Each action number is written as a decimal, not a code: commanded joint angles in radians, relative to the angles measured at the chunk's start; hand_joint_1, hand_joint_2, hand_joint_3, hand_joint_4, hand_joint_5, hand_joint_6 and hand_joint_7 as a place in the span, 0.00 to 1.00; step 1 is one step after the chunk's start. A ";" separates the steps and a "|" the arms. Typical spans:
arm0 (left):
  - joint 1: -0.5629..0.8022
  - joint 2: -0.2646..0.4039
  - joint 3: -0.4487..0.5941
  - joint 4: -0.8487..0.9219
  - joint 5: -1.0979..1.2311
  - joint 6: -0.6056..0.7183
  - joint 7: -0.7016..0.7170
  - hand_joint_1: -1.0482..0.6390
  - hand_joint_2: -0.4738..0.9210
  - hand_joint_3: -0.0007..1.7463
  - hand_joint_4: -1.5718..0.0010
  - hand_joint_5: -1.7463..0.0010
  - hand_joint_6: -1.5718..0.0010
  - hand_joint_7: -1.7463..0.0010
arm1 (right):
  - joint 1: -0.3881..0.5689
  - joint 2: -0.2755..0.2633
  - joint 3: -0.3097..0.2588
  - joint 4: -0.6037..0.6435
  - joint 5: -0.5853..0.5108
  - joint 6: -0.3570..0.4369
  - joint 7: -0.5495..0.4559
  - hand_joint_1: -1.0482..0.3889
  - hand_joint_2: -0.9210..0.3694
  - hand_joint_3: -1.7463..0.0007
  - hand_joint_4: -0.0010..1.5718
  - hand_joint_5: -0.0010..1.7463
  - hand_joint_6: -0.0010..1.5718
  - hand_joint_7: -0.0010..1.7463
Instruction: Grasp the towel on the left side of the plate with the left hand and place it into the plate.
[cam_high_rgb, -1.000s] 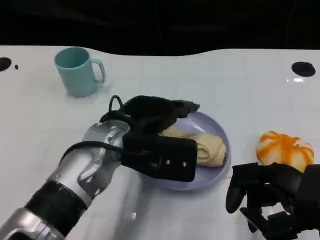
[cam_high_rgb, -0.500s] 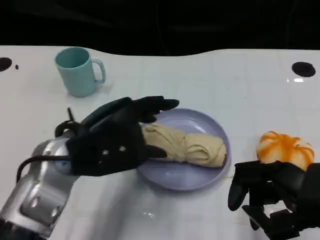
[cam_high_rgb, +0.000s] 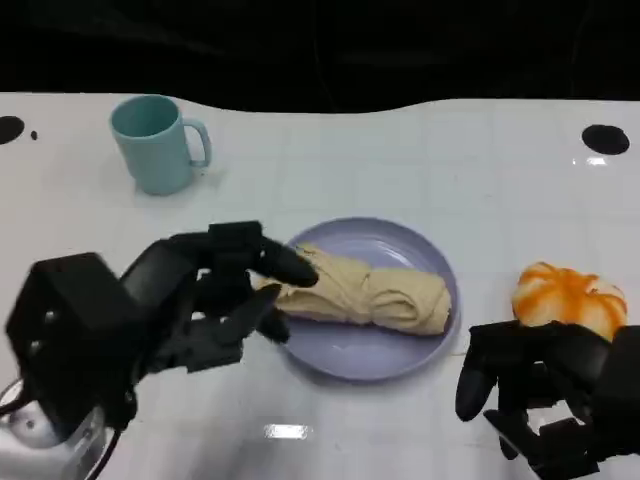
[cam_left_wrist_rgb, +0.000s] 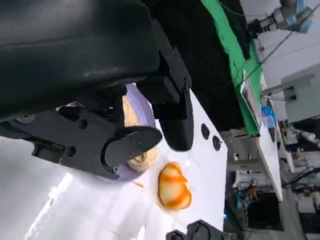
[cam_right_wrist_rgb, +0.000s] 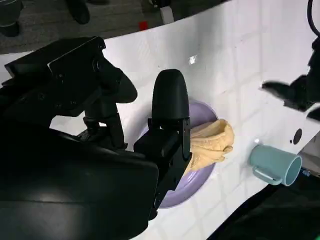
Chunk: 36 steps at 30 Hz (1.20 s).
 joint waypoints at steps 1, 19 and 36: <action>0.068 -0.001 0.056 -0.124 -0.096 0.139 0.034 0.55 0.67 0.77 0.47 0.07 0.49 0.24 | 0.000 -0.010 -0.006 -0.007 0.001 0.001 0.000 0.76 0.26 0.38 0.45 0.96 0.44 0.81; 0.125 -0.032 0.120 -0.162 -0.298 0.449 0.128 0.55 0.68 0.79 0.45 0.00 0.54 0.00 | 0.014 -0.012 -0.034 0.020 0.010 -0.037 0.010 0.76 0.27 0.37 0.45 0.96 0.44 0.81; 0.094 -0.007 0.125 -0.129 -0.341 0.518 0.150 0.57 0.70 0.76 0.45 0.00 0.54 0.00 | 0.026 -0.010 -0.044 0.037 0.007 -0.068 0.004 0.76 0.27 0.37 0.45 0.97 0.44 0.82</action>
